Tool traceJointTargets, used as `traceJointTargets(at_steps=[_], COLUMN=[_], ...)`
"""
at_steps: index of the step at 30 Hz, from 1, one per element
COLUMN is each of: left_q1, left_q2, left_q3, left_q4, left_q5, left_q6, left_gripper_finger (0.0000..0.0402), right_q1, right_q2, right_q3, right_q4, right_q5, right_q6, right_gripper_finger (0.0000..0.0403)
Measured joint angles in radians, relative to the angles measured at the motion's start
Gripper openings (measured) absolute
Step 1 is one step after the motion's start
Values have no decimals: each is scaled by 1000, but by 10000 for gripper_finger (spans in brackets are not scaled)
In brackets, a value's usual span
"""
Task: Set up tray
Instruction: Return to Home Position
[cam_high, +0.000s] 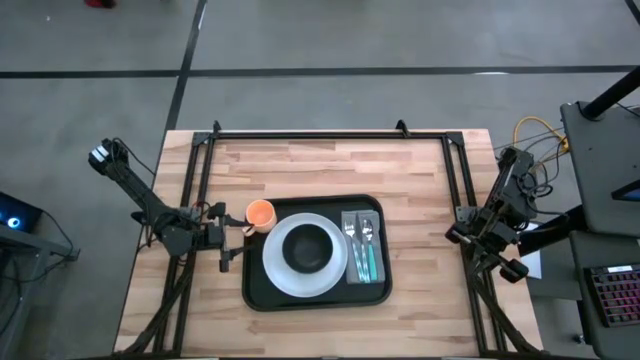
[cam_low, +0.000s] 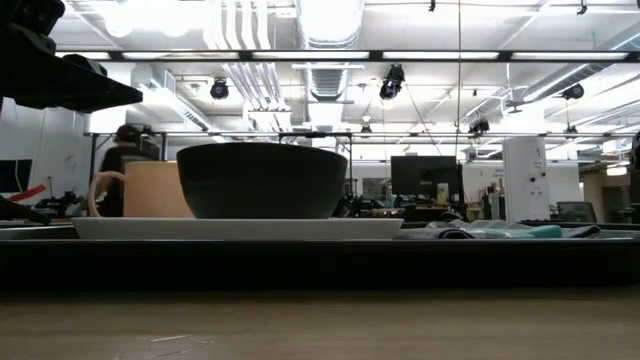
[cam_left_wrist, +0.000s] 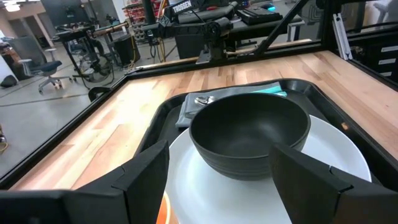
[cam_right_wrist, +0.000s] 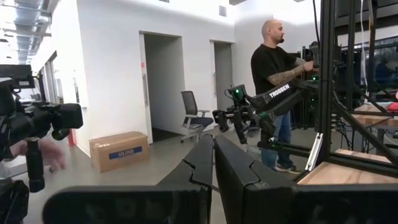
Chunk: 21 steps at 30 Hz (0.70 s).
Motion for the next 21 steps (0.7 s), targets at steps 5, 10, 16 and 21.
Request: traceJointTargets(at_steps=[5,10,16,21], left_q1=[0,0,0,0], left_q2=[0,0,0,0], left_q3=[0,0,0,0], left_q4=[0,0,0,0], left_q5=[0,0,0,0], left_q6=[0,0,0,0], left_gripper_finger=[253,253,253,253], right_q1=[0,0,0,0], right_q2=[0,5,3,-13], right_q3=[0,1,-22,-62], right_q4=[-1,-71,-93,-82], right_q5=[0,2,3,2], right_q6=[-8,-121,-115,-117], right_gripper_finger=[9,9,8,8])
